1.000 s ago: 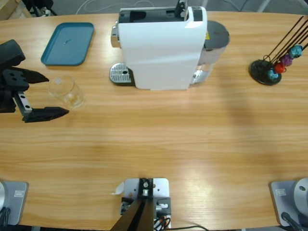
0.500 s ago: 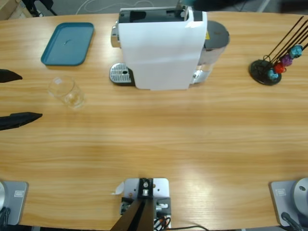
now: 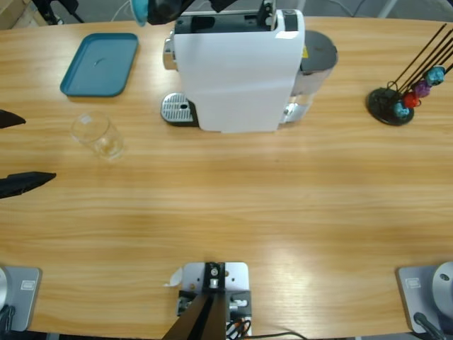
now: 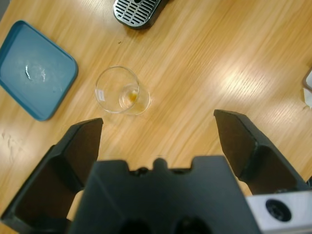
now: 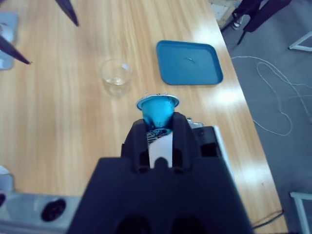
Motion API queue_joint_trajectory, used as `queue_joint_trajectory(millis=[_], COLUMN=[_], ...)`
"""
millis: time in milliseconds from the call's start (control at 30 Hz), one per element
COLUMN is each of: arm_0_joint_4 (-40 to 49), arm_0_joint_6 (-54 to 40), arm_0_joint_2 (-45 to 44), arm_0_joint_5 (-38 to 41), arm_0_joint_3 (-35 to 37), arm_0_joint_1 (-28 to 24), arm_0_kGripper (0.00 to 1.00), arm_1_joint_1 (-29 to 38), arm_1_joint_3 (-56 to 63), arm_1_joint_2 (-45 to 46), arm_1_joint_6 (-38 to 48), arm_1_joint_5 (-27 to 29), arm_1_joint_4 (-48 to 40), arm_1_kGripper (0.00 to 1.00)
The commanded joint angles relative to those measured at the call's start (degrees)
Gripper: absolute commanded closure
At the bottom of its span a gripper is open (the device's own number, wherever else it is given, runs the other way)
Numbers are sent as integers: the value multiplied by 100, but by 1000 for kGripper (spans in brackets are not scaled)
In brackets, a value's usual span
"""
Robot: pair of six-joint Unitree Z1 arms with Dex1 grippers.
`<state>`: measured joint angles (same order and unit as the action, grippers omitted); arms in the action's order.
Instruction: Pour coffee
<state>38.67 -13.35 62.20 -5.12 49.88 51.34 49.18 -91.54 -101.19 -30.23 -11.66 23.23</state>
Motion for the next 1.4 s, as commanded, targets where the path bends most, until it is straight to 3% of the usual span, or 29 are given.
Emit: queue_joint_trajectory(millis=[33,467,1133,1167,1200,1267,1333,1400], arm_0_joint_4=[-17,-195,-325,-325,-325,-325,-334,-332], arm_0_joint_6=[78,86,87,87,87,87,96,129], arm_0_joint_2=[180,292,301,301,296,301,303,282], arm_0_joint_5=[-123,-95,-95,-95,-95,-95,-95,-95], arm_0_joint_3=[-214,-379,-497,-497,-497,-497,-492,-495], arm_0_joint_1=[0,-160,-158,-160,-160,-160,-153,-158], arm_0_kGripper=[4,4,4,4,4,4,4,4], arm_1_joint_1=[-694,-796,-725,-725,-725,-716,-716,-716], arm_1_joint_3=[-61,-40,-158,-156,-154,-145,-145,-170], arm_1_joint_2=[-455,-615,-822,-801,-775,-736,-666,-631], arm_1_joint_6=[-406,-606,-606,-606,-606,-606,-606,-601], arm_1_joint_5=[168,-150,108,104,111,173,226,243], arm_1_joint_4=[182,391,490,520,548,551,521,474], arm_1_kGripper=[1000,1000,999,807,485,189,43,11])
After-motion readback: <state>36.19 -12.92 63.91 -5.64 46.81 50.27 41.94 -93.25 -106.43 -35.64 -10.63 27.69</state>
